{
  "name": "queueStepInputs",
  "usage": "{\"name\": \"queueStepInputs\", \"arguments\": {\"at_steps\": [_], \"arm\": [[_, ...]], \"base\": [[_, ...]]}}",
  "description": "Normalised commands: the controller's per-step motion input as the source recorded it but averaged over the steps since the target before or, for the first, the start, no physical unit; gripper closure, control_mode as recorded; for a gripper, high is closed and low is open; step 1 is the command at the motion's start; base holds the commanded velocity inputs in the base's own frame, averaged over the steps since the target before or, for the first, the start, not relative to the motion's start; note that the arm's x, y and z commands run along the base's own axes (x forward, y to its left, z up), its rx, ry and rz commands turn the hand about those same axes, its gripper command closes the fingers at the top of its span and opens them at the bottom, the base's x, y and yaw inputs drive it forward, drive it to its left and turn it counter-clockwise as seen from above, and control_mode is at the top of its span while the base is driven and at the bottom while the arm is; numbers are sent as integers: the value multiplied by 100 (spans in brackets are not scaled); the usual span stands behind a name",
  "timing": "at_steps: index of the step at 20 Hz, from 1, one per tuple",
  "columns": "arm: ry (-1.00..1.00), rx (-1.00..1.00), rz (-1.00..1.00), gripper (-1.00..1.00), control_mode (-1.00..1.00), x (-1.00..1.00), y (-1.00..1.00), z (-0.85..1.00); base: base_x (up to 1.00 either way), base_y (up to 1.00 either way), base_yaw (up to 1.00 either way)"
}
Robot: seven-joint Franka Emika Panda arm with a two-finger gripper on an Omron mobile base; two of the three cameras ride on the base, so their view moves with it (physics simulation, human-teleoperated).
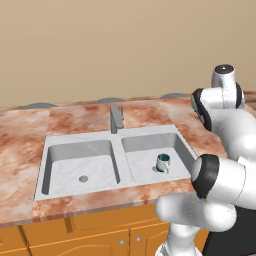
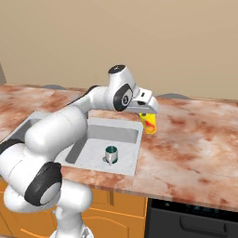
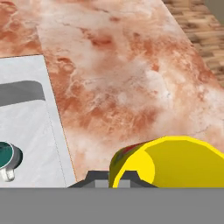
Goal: Move any existing items from the left basin to the right basin for drying. Then move the cup from the counter to the left basin of the sink for washing.
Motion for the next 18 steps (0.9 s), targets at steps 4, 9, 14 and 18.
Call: {"name": "queueStepInputs", "arguments": {"at_steps": [4,9,14,18], "arm": [[0,0,0,100,-100,-26,73,23],[0,0,0,100,-100,-25,71,15],[0,0,0,100,-100,-24,71,8],[0,0,0,100,-100,-24,70,3]], "base": [[0,0,0],[0,0,0],[0,0,0],[0,0,0]]}}
